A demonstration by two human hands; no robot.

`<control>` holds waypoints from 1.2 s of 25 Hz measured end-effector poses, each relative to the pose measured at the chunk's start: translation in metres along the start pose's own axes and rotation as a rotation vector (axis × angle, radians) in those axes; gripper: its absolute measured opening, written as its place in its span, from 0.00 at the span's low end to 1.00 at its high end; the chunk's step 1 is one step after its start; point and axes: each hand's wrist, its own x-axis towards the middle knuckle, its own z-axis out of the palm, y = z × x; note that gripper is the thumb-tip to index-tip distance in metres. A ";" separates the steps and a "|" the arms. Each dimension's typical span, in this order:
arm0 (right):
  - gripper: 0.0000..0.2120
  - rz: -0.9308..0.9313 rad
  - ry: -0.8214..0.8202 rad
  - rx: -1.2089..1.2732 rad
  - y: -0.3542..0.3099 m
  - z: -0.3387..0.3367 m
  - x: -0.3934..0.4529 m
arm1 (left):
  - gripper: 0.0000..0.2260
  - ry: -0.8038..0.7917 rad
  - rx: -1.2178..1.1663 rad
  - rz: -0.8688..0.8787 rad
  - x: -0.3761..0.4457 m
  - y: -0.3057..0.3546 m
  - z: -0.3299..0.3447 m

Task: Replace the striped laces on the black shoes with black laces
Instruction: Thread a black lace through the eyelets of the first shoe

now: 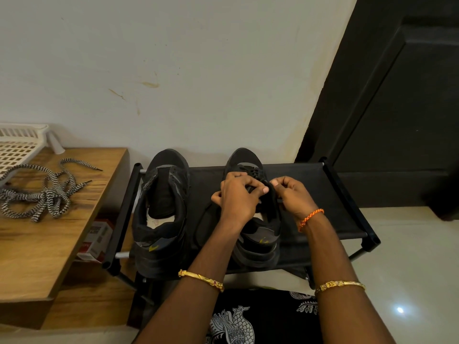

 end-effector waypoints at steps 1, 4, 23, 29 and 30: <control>0.10 -0.001 0.006 0.008 0.000 0.002 -0.001 | 0.02 0.000 0.005 0.009 -0.001 -0.001 0.000; 0.09 -0.037 0.005 0.012 -0.002 0.004 -0.004 | 0.03 0.019 0.043 0.036 -0.001 -0.002 0.000; 0.11 0.256 0.684 0.983 0.024 -0.084 -0.017 | 0.09 -0.036 -0.206 0.044 -0.006 -0.011 -0.015; 0.10 0.095 0.645 0.636 0.023 -0.064 -0.013 | 0.07 0.083 -0.334 -0.148 -0.007 -0.025 -0.025; 0.11 0.039 0.584 0.462 0.019 -0.046 -0.012 | 0.09 0.079 -0.345 -0.179 -0.008 -0.028 -0.025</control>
